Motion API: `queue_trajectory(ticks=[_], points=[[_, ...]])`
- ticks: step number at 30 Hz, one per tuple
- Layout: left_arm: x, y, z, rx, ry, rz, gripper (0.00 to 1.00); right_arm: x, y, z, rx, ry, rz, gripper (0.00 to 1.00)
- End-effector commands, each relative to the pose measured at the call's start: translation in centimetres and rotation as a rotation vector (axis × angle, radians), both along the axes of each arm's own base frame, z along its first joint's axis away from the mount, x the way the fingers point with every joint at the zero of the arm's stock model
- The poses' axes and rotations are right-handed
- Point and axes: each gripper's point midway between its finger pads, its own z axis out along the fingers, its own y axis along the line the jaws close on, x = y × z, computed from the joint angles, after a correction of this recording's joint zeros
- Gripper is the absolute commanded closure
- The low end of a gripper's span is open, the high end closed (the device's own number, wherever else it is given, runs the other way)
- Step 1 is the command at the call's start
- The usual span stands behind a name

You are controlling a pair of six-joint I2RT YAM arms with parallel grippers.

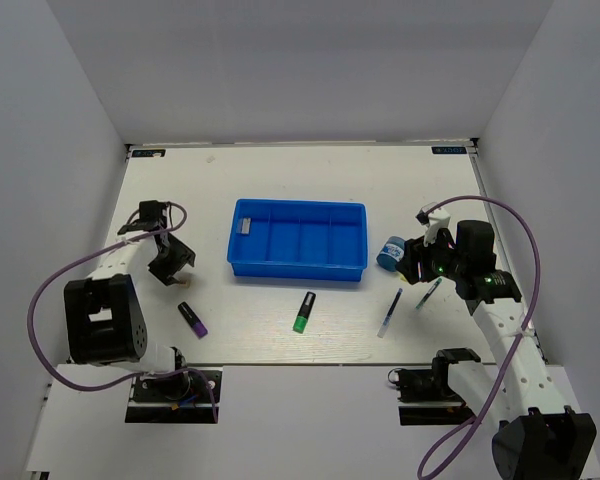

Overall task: Sort the stationery into containers
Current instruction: Grab a piece of stationery with the left arm

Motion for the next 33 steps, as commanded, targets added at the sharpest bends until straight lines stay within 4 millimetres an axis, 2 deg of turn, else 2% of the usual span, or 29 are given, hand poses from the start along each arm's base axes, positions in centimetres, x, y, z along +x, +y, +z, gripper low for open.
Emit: queue_trajectory(ticks=[1, 6, 23, 25, 26, 29, 33], points=[[-0.2, -0.3, -0.6, -0.023, -0.006, -0.009, 0.35, 0.6, 0.0, 1.3, -0.008, -0.031, 0.007, 0.4], [-0.9, 0.0, -1.6, -0.014, 0.043, 0.014, 0.4, 0.7, -0.2, 1.2, -0.017, -0.03, -0.002, 0.4], [-0.8, 1.4, -3.4, 0.051, 0.117, 0.071, 0.44, 0.7, -0.4, 1.2, -0.021, -0.033, -0.013, 0.38], [-0.9, 1.5, -3.6, 0.056, 0.126, 0.072, 0.5, 0.7, -0.4, 1.2, -0.02, -0.032, -0.012, 0.38], [-0.9, 1.5, -3.6, 0.057, 0.127, 0.069, 0.58, 0.7, -0.5, 1.2, -0.021, -0.032, -0.015, 0.38], [-0.9, 1.5, -3.7, 0.051, 0.126, 0.069, 0.74, 0.7, -0.4, 1.2, -0.022, -0.033, -0.013, 0.38], [-0.9, 0.7, -3.3, 0.023, 0.097, 0.043, 0.87, 0.7, -0.4, 1.4, -0.019, -0.038, -0.013, 0.38]])
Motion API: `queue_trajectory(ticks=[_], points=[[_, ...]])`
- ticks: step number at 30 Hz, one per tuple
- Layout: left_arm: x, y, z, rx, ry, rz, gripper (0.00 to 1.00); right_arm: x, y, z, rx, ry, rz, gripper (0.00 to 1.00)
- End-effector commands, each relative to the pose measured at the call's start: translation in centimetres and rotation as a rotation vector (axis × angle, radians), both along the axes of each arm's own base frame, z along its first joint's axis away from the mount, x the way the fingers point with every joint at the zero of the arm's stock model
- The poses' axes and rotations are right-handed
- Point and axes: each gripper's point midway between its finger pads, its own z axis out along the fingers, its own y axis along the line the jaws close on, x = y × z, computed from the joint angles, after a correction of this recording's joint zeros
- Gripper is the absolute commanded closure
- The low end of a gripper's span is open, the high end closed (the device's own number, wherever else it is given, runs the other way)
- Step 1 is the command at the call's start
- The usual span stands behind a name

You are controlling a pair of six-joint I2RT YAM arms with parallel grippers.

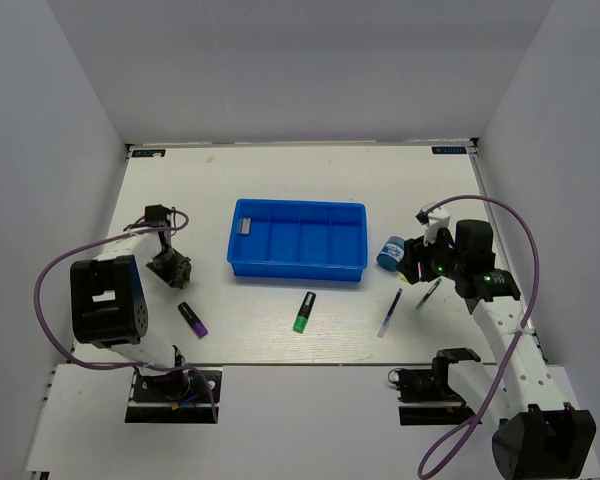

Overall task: Sort the stationery into containers
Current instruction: Grab a piece of stationery with the left arm, then place the stationery into the container

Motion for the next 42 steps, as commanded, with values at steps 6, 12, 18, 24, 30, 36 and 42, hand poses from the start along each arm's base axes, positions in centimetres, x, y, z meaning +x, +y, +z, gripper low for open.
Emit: queue_trajectory(ticks=[6, 12, 18, 24, 30, 36, 42], points=[[3.9, -4.7, 6.8, 0.018, -0.339, -0.255, 0.94, 0.4, 0.2, 1.8, 0.003, -0.05, 0.021, 0.38], [8.1, -11.3, 13.8, 0.001, -0.61, -0.492, 0.94, 0.3, 0.4, 1.5, 0.004, -0.036, 0.033, 1.0], [10.3, -16.8, 13.9, 0.05, -0.563, -0.659, 0.88, 0.8, -0.3, 1.2, -0.02, -0.041, -0.006, 0.34], [11.4, -18.8, 13.2, 0.104, -0.506, -0.719, 0.47, 2.2, -1.6, 0.1, -0.026, 0.046, -0.157, 0.35], [11.2, -18.4, 12.4, 0.122, -0.461, -0.728, 0.37, 5.3, -2.5, 0.3, -0.018, 0.157, -0.304, 0.36], [9.8, -17.6, 14.2, 0.142, -0.485, -0.731, 0.86, 8.6, -1.2, -0.5, -0.025, 0.205, -0.208, 0.21], [2.3, -12.8, 16.5, 0.181, -0.497, -0.663, 0.46, 8.3, -0.6, -3.6, -0.156, 0.204, 0.12, 0.1]])
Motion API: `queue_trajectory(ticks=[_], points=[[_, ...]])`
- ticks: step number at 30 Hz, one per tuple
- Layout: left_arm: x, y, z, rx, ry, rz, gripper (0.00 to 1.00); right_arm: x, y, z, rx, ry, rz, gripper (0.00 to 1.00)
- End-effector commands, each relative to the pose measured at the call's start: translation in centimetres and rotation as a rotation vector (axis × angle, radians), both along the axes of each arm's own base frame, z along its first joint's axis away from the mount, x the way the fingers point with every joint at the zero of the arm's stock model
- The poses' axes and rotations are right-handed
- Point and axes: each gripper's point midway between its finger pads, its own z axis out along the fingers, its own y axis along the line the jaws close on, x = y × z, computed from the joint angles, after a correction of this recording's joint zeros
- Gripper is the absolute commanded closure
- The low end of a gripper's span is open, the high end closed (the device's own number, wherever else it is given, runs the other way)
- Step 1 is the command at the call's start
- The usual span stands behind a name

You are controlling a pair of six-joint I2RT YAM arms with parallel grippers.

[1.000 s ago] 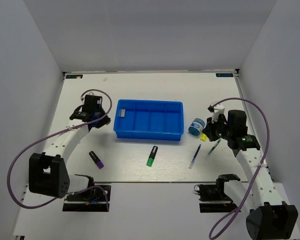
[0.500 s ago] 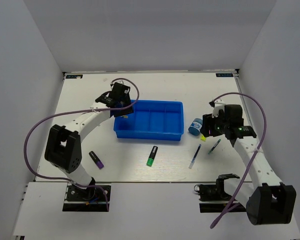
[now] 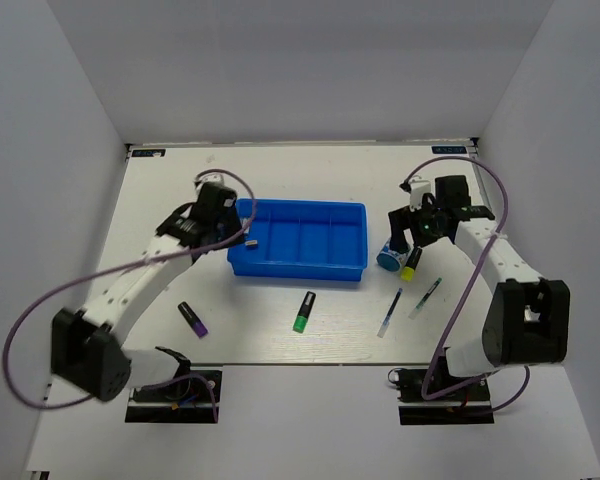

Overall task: Sort the stationery into containers
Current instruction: Place the stationery into the container, then grab a piece of stationery with the right arm

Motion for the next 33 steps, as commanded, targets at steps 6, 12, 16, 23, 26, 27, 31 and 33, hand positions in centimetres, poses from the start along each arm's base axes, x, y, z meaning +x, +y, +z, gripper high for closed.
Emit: queue_trajectory(ticks=[6, 12, 16, 23, 26, 27, 31, 33], points=[[-10.7, 7.3, -2.0, -0.025, 0.031, 0.103, 0.3, -1.1, 0.2, -3.6, -0.113, -0.057, 0.504, 0.1], [-13.0, 8.2, -4.7, -0.015, 0.103, 0.099, 0.3, 0.2, 0.4, -5.0, -0.131, -0.04, 0.576, 0.1], [-13.5, 8.5, -5.4, -0.007, 0.128, 0.105, 0.3, 0.8, 0.9, -5.9, -0.129, -0.028, 0.594, 0.1], [-13.6, 9.4, -5.1, 0.02, 0.12, 0.123, 0.3, 1.1, 1.1, -7.6, -0.148, -0.058, 0.563, 0.26], [-13.8, 9.6, -5.4, 0.017, 0.133, 0.139, 0.3, 0.8, 1.1, -7.5, -0.145, -0.064, 0.554, 0.71], [-14.0, 9.7, -5.7, 0.021, 0.142, 0.147, 0.31, 0.8, 1.0, -7.2, -0.15, -0.07, 0.553, 0.95], [-14.6, 10.5, -6.1, 0.017, 0.17, 0.218, 0.34, 0.6, -1.0, -6.1, -0.251, -0.075, 0.521, 1.0], [-14.9, 10.9, -6.1, 0.023, 0.186, 0.261, 0.35, 0.6, -2.5, -3.8, -0.337, -0.111, 0.469, 1.0]])
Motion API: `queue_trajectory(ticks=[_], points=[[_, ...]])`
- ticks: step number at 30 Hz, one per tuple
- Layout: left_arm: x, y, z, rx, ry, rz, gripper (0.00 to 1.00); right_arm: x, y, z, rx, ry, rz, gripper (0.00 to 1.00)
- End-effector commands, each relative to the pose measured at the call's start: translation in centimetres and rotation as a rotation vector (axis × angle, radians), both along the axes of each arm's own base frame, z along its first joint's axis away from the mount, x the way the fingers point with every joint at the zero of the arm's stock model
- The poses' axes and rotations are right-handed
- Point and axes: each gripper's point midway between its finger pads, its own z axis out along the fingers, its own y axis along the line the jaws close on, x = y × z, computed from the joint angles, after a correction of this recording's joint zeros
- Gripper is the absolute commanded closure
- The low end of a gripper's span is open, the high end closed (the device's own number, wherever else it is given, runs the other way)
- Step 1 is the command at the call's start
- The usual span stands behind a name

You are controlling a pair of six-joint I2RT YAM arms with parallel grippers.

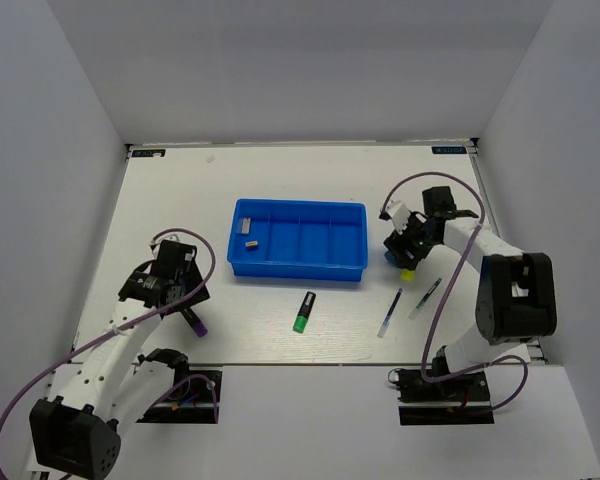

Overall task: Sort the stationery into containers
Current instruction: Grab a piece of stationery with the right arm, then place the stationery into the container

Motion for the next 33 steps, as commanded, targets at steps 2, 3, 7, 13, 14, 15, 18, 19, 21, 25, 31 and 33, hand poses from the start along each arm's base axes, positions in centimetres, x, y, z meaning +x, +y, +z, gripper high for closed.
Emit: queue_trajectory(ticks=[2, 3, 7, 13, 14, 15, 18, 19, 21, 25, 31, 33], points=[[-0.7, 1.0, -0.3, 0.007, 0.03, 0.093, 0.35, 0.6, -2.2, 6.6, -0.09, -0.168, -0.064, 1.0], [-0.6, 0.9, -0.3, 0.002, 0.031, 0.102, 0.35, 1.0, -2.2, 9.1, -0.077, -0.227, -0.076, 1.0], [-0.3, 0.3, -0.5, -0.047, 0.059, 0.129, 0.35, -0.2, 1.1, 15.8, 0.08, -0.229, -0.023, 1.0], [-0.4, 0.0, -1.6, -0.075, 0.131, 0.174, 0.35, -1.8, 10.0, 19.8, 0.377, -0.081, 0.302, 1.0], [-0.5, 0.0, -1.7, -0.076, 0.136, 0.176, 0.35, -2.0, 12.1, 20.9, 0.387, -0.101, 0.379, 1.0], [-0.5, 0.1, -1.8, -0.077, 0.14, 0.183, 0.35, -2.1, 13.3, 20.2, 0.401, -0.073, 0.449, 1.0], [-0.5, 0.1, -2.0, -0.082, 0.146, 0.189, 0.35, -0.7, 17.4, 19.7, 0.35, -0.061, 0.544, 1.0], [-0.4, 0.1, -2.1, -0.082, 0.145, 0.192, 0.35, 0.2, 19.7, 21.1, 0.348, -0.106, 0.595, 1.0], [-0.5, 0.0, -2.3, -0.087, 0.156, 0.191, 0.35, 0.0, 22.5, 19.8, 0.346, -0.067, 0.648, 1.0], [-0.4, 0.1, -2.7, -0.086, 0.167, 0.2, 0.35, 2.0, 26.7, 18.7, 0.302, -0.148, 0.696, 1.0], [-0.3, 0.3, -3.1, -0.086, 0.181, 0.223, 0.35, 2.5, 29.9, 14.5, 0.213, -0.148, 0.745, 1.0], [-0.3, 0.1, -3.2, -0.097, 0.184, 0.234, 0.35, 2.7, 30.2, 12.6, 0.188, -0.126, 0.754, 1.0]])
